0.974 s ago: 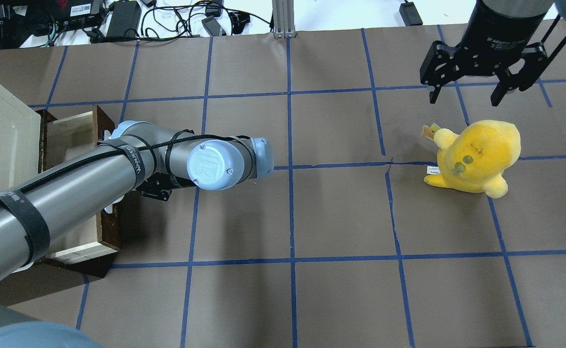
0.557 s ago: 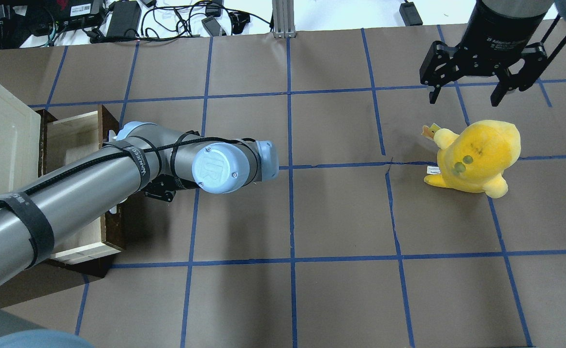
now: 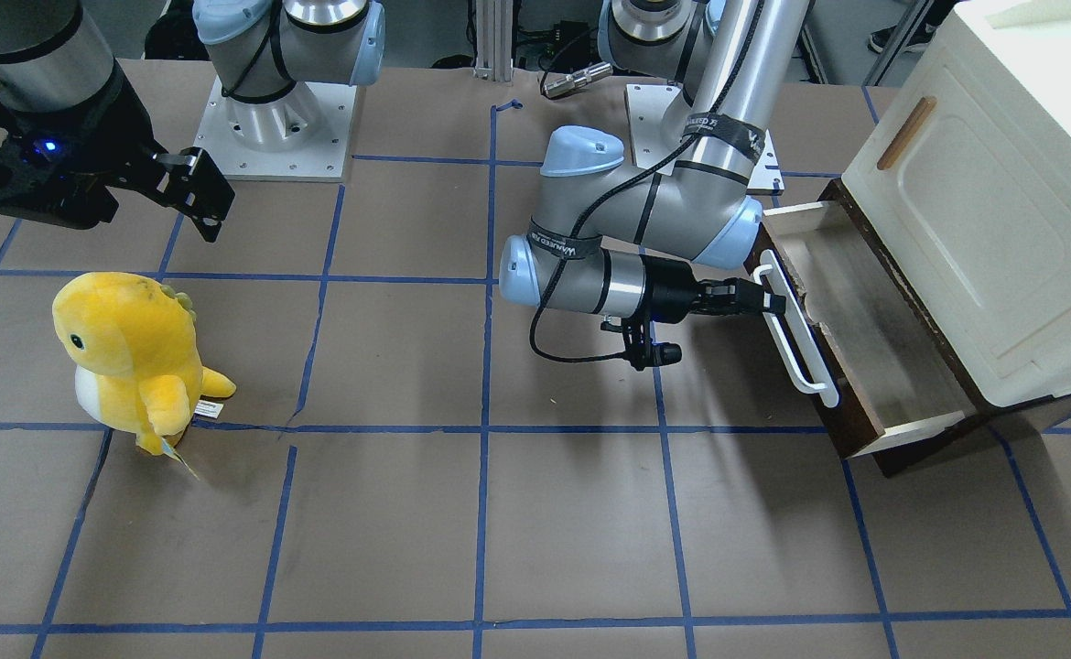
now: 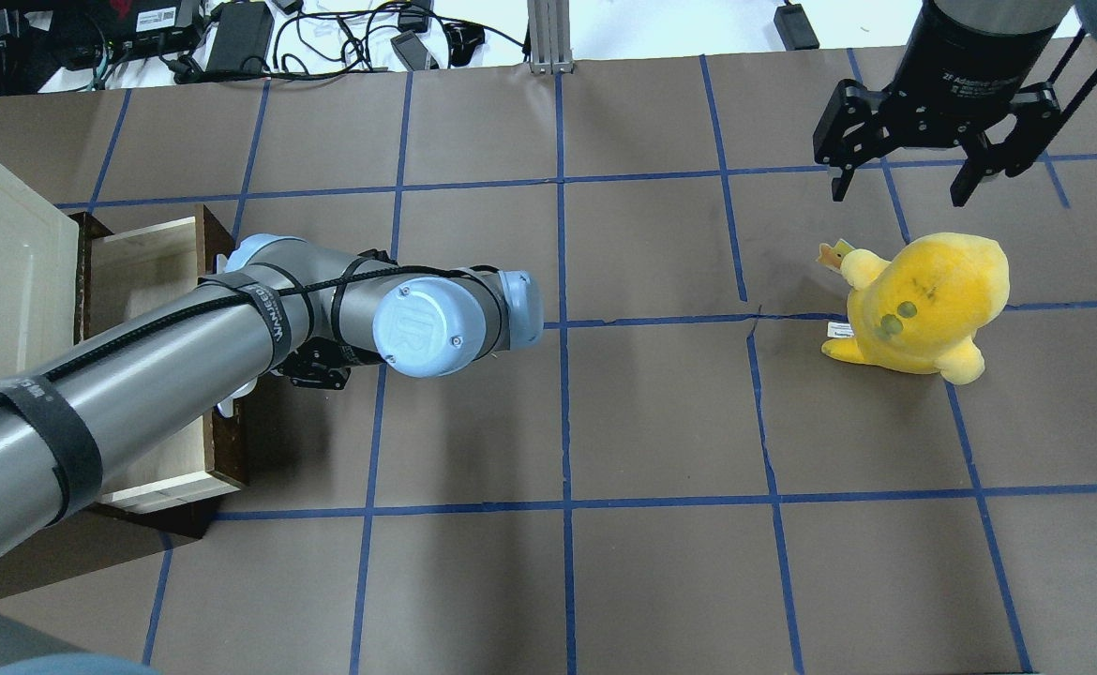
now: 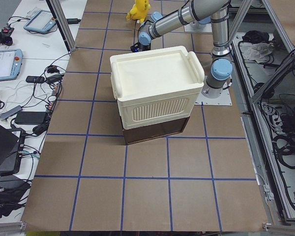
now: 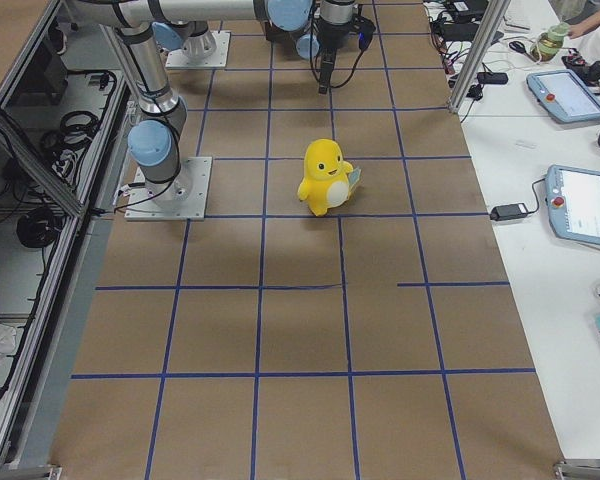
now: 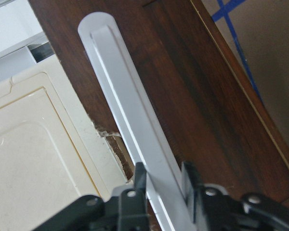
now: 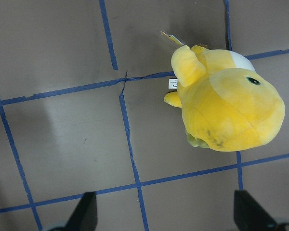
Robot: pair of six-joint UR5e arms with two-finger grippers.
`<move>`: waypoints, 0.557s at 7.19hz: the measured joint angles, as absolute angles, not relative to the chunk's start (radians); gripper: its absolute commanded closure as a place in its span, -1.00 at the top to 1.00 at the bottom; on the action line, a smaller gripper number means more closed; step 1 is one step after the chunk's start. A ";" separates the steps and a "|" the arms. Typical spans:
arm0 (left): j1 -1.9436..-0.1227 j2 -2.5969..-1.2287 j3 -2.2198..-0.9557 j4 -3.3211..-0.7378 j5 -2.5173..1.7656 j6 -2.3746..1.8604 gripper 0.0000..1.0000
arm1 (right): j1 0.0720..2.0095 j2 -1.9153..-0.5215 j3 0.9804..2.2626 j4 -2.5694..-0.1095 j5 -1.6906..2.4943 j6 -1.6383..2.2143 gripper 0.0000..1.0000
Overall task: Pull drawer sideways
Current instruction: 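Pull the drawer outward away from the cabinet with the left gripper, then open the left gripper and lift it off the handle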
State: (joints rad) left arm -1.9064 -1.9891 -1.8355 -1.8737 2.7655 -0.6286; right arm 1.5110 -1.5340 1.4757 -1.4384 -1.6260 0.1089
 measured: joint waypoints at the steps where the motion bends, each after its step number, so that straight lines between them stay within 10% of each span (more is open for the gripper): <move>1: -1.905 -1.979 -1.833 -1.834 2.736 -0.635 1.00 | 1.511 -1.534 1.476 -1.439 -1.626 0.109 1.00; 4: -1.902 -1.904 -1.737 -1.726 2.441 -0.590 1.00 | 1.510 -1.534 1.476 -1.439 -1.626 0.109 1.00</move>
